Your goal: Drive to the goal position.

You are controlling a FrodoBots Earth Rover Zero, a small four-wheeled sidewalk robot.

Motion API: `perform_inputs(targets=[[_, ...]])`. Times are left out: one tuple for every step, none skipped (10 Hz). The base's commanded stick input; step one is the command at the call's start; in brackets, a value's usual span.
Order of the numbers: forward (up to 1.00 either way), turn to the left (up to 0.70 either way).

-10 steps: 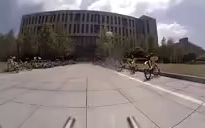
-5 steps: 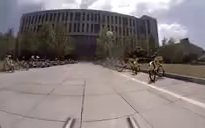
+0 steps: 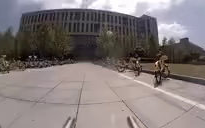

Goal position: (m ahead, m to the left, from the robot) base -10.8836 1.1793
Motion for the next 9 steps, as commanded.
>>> perform_inputs(targets=[[0.70,0.00],[0.70,0.00],[0.70,0.00],[0.70,0.00],[0.70,0.00],[0.70,0.00],[0.70,0.00],[0.70,0.00],[0.70,0.00]])
